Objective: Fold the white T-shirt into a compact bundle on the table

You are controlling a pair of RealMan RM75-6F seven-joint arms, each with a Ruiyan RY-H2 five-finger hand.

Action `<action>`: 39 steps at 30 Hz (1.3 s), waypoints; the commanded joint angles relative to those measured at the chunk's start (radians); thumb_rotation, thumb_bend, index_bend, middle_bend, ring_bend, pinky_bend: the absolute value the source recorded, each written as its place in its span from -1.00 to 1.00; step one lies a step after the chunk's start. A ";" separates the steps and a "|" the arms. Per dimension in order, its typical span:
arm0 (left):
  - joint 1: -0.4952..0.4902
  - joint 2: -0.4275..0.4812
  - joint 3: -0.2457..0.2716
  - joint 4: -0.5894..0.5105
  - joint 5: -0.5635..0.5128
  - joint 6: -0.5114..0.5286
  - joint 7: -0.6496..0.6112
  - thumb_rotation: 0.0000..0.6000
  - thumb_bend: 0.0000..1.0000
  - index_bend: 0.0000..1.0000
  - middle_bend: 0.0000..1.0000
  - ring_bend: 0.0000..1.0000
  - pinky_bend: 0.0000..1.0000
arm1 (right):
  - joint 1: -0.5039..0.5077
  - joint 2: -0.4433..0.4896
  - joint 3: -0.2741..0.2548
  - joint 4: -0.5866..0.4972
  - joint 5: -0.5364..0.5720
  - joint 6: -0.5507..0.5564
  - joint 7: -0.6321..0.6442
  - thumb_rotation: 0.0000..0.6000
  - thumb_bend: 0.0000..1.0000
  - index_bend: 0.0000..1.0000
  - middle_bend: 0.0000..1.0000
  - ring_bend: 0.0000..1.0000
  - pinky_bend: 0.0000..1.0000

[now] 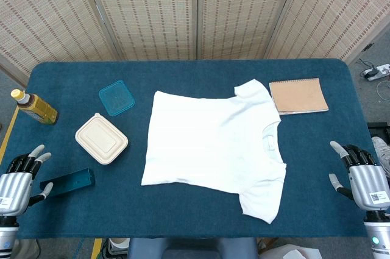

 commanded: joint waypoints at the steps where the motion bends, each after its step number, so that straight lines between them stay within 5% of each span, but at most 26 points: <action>1: 0.000 -0.001 0.000 0.001 0.001 0.001 0.000 1.00 -0.42 -0.50 -0.74 -0.71 -0.73 | 0.001 0.000 0.000 0.001 0.001 -0.002 0.000 1.00 -0.40 -0.67 -0.48 -0.68 -0.56; 14: -0.008 -0.003 -0.001 0.005 0.026 0.011 -0.014 1.00 -0.42 -0.49 -0.74 -0.70 -0.73 | -0.003 0.006 0.013 0.006 -0.008 0.027 0.008 1.00 -0.40 -0.67 -0.48 -0.68 -0.56; 23: -0.074 -0.001 0.010 0.034 0.153 -0.013 -0.079 1.00 -0.42 -0.38 -0.63 -0.60 -0.72 | 0.006 0.037 0.047 -0.005 -0.015 0.058 0.025 1.00 -0.40 -0.67 -0.48 -0.68 -0.56; 39: -0.247 -0.151 0.067 0.107 0.324 -0.198 -0.052 1.00 -0.43 -0.22 -0.20 -0.11 -0.02 | 0.008 0.066 0.046 -0.015 -0.024 0.057 0.060 1.00 -0.40 -0.66 -0.48 -0.68 -0.56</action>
